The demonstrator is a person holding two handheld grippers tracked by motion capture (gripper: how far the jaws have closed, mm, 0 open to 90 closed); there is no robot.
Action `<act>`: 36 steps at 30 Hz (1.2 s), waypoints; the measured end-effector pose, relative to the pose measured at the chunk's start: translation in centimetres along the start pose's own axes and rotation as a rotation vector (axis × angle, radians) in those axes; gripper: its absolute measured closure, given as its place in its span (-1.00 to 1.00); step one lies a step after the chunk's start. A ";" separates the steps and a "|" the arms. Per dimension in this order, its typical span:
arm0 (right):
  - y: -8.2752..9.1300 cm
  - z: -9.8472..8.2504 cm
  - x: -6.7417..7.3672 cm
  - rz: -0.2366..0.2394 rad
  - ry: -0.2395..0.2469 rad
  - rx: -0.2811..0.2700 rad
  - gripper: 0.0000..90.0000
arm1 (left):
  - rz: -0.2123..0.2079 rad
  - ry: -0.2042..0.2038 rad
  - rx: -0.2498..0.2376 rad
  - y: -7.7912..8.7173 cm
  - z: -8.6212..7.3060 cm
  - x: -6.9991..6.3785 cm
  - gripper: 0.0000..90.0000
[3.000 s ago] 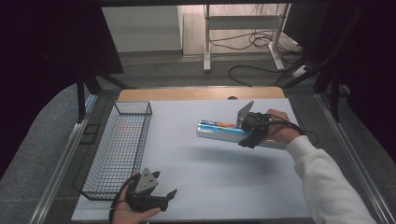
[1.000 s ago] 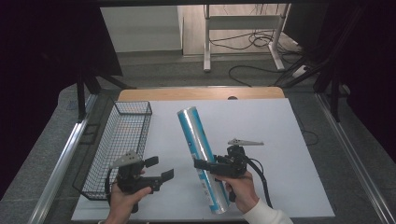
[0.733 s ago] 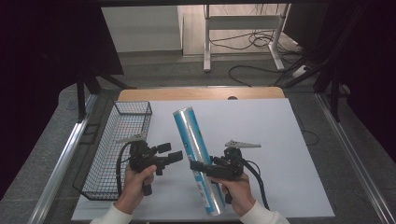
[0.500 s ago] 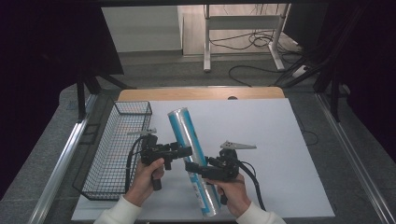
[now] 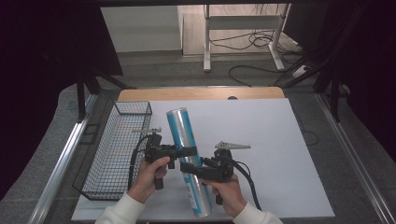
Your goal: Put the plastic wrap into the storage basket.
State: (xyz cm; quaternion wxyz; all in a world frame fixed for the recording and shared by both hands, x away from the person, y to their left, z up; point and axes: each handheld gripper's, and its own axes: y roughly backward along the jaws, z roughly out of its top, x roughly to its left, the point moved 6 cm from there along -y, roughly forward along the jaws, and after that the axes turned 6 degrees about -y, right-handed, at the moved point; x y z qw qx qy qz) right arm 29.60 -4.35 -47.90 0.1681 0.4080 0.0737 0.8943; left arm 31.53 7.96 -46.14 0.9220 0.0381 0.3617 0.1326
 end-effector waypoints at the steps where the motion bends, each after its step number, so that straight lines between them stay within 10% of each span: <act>1: 0.0 0.0 0.1 0.004 -0.002 -0.004 -0.33 | 0.000 -0.006 0.000 0.1 0.1 -0.1 -0.29; 6: 0.6 0.4 0.7 0.079 -0.023 -0.020 -0.57 | 0.000 -0.030 -0.004 1.4 0.9 -0.5 -0.29; 10: 2.5 1.2 1.2 0.050 0.051 -0.030 -0.70 | -0.001 -0.028 -0.028 3.5 1.8 -0.8 -0.29; 27: 10.2 1.3 -4.8 -0.274 0.207 -0.030 -0.72 | 0.141 -0.057 -0.059 11.2 3.9 -0.9 -0.29; 36: 11.3 1.4 -6.1 -0.315 0.209 -0.042 -0.71 | 0.192 -0.073 -0.060 13.9 4.7 -1.0 -0.29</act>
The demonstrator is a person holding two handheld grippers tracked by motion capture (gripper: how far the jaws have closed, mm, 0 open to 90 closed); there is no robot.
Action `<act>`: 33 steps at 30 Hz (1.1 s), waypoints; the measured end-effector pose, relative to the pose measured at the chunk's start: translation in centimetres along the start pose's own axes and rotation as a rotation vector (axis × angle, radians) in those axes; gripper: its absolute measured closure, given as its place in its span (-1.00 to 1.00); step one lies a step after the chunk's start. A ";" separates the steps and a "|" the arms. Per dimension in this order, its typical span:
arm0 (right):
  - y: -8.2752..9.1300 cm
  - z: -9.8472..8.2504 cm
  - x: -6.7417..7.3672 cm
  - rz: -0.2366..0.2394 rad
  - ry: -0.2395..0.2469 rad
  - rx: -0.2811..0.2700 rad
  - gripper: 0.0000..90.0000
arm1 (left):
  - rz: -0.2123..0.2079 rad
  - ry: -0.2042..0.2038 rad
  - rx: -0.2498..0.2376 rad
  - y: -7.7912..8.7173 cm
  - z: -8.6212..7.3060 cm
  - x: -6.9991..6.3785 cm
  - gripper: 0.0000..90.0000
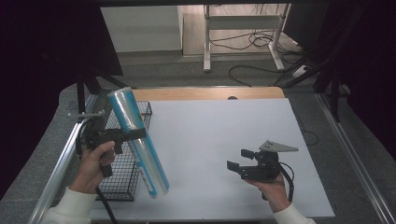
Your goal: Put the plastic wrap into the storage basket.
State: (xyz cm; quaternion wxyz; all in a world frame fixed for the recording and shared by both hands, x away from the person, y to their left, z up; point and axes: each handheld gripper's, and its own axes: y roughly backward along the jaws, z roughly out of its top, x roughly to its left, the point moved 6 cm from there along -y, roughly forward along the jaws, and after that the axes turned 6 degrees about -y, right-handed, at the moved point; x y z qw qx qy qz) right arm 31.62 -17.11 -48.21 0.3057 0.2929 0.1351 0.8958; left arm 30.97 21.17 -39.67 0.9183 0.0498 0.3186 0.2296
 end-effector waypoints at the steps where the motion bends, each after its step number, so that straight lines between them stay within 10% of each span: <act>1: 0.0 0.0 -0.1 -0.002 0.002 0.001 -0.71 | 0.008 -0.002 -0.004 0.4 0.2 0.1 -0.29; 33: 0.4 0.0 -1.7 -0.050 -0.026 -0.020 -0.70 | 0.289 -0.022 0.061 10.8 3.3 4.1 -0.28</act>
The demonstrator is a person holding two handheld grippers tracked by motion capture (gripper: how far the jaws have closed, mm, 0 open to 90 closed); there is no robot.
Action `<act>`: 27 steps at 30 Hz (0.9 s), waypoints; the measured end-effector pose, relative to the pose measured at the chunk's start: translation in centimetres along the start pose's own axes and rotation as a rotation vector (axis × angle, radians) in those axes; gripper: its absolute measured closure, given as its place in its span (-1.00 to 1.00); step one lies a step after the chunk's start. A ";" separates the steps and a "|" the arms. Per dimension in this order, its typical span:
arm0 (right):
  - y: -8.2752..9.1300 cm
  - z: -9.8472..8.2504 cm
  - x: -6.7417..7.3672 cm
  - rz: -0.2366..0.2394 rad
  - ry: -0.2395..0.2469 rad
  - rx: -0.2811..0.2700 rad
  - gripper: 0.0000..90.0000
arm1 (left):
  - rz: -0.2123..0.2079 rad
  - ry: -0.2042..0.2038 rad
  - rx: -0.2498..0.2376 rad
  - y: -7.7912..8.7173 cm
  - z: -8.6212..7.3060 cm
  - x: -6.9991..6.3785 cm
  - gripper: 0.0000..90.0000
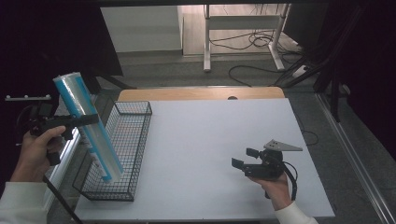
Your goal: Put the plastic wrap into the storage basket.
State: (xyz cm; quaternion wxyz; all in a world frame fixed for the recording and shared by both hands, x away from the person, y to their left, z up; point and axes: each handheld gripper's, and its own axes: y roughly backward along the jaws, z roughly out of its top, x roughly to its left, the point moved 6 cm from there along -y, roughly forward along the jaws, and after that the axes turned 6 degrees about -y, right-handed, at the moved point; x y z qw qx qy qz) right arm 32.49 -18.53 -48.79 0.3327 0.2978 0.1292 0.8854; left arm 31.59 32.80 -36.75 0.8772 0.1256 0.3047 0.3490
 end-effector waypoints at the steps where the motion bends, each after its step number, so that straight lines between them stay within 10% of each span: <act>1: 0.0 0.0 0.0 0.000 0.000 0.000 -0.70 | 0.006 0.004 0.009 -0.1 -0.2 0.2 -0.28; 27: 0.5 0.3 -0.7 -0.015 -0.037 -0.032 -0.70 | 0.135 -0.007 0.286 -5.5 -3.9 3.0 -0.28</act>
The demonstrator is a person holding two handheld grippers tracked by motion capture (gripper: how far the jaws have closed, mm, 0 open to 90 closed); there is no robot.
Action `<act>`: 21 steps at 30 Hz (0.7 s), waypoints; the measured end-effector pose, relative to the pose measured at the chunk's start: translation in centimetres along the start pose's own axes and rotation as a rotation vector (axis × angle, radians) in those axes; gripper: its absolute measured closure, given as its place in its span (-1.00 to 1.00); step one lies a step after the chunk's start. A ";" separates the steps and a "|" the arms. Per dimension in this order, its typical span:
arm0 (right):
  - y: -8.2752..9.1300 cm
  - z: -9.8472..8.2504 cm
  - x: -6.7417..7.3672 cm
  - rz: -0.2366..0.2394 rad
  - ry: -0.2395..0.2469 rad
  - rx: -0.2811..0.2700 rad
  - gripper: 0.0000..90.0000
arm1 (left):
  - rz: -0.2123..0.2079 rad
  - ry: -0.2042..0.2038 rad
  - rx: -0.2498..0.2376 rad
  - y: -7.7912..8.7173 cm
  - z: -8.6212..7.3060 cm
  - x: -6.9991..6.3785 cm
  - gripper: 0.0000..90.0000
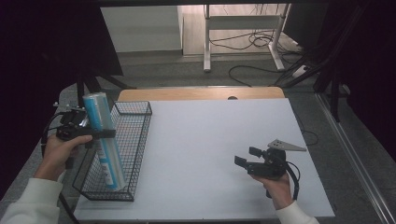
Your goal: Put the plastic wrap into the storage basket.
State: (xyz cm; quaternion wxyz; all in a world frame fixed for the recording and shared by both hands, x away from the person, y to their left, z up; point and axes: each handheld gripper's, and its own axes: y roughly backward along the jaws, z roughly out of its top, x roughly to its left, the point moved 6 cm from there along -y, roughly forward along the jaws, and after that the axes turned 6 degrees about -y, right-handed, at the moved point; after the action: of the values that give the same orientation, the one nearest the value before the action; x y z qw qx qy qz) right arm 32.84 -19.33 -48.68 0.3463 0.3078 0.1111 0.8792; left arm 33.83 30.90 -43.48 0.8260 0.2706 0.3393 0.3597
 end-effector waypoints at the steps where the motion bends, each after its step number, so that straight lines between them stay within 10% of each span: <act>1: 0.0 0.0 0.0 0.000 -0.001 0.004 -0.70 | -0.001 0.001 0.013 -0.3 -0.1 0.1 -0.28; 21: -0.4 -0.2 0.0 0.005 0.001 0.017 -0.70 | 0.110 0.198 0.091 -9.2 2.0 3.5 -0.29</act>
State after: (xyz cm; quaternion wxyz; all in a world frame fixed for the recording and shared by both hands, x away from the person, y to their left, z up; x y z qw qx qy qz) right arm 32.90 -18.99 -49.00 0.3412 0.3104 0.1180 0.8794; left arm 40.90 27.70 -49.86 0.7545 0.2892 0.4197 0.4134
